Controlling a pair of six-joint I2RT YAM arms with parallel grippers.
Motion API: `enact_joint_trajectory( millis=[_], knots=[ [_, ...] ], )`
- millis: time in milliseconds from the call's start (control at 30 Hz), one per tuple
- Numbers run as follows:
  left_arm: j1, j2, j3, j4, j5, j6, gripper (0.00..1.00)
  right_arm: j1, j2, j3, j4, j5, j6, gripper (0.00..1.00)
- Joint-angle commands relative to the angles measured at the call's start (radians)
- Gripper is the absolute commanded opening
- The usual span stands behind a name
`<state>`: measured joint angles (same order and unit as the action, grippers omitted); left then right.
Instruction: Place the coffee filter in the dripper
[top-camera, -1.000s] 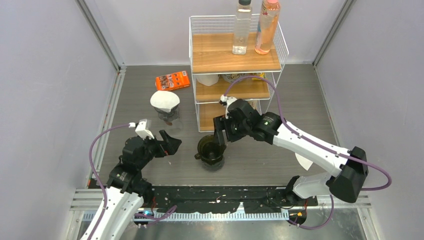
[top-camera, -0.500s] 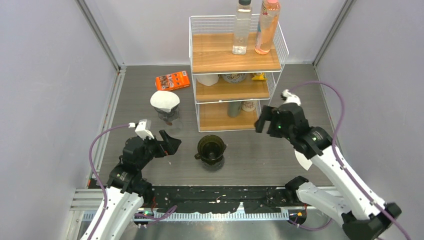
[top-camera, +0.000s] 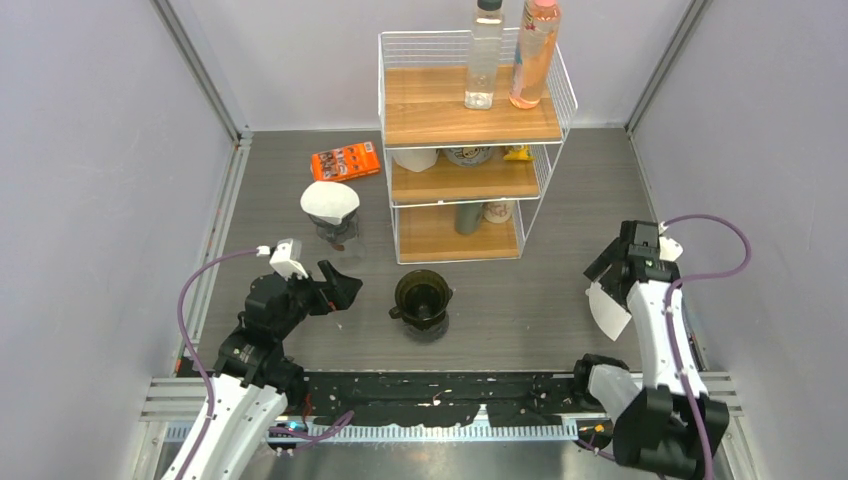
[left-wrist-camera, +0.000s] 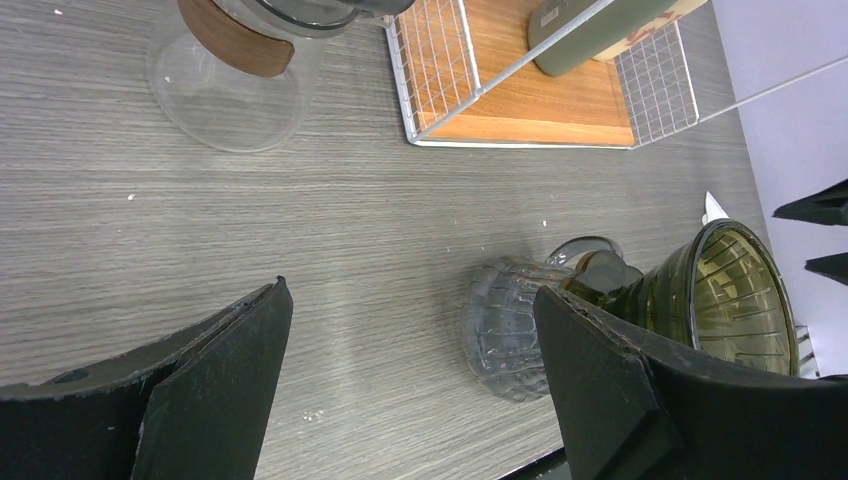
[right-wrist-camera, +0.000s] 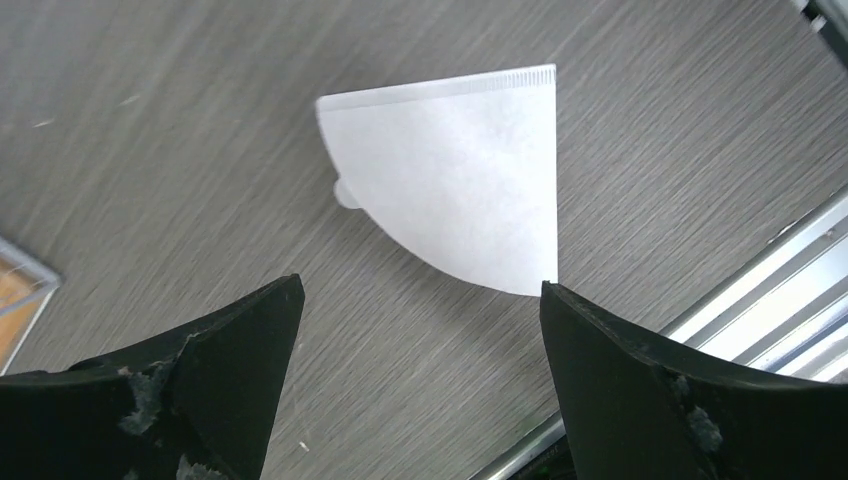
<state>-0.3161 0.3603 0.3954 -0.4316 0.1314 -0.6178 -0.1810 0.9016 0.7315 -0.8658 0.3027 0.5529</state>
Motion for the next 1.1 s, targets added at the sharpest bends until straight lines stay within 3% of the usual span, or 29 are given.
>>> enact_joint_trajectory(
  millis=[0, 133, 533, 733, 900, 1067],
  knots=[
    [-0.001, -0.007, 0.001, 0.01, -0.01, 0.003, 0.99, -0.134, 0.109, -0.019, 0.118, -0.063, -0.027, 0.96],
    [-0.002, -0.004, 0.001, 0.01, -0.004, 0.004, 1.0, -0.199, 0.21, -0.056, 0.234, -0.047, 0.021, 0.96],
    [-0.001, 0.0, 0.0, 0.012, -0.005, 0.004, 0.99, -0.219, 0.452, -0.102, 0.369, -0.07, 0.016, 1.0],
    [-0.002, 0.001, -0.001, 0.012, -0.006, 0.004, 1.0, -0.219, 0.489, -0.116, 0.407, -0.126, 0.01, 0.82],
    [-0.002, 0.002, 0.0, 0.012, -0.007, 0.004, 1.0, -0.219, 0.476, -0.129, 0.426, -0.163, -0.004, 0.54],
    [-0.001, 0.002, -0.001, 0.013, -0.007, 0.004, 1.0, -0.219, 0.462, -0.133, 0.44, -0.214, -0.031, 0.35]
  ],
)
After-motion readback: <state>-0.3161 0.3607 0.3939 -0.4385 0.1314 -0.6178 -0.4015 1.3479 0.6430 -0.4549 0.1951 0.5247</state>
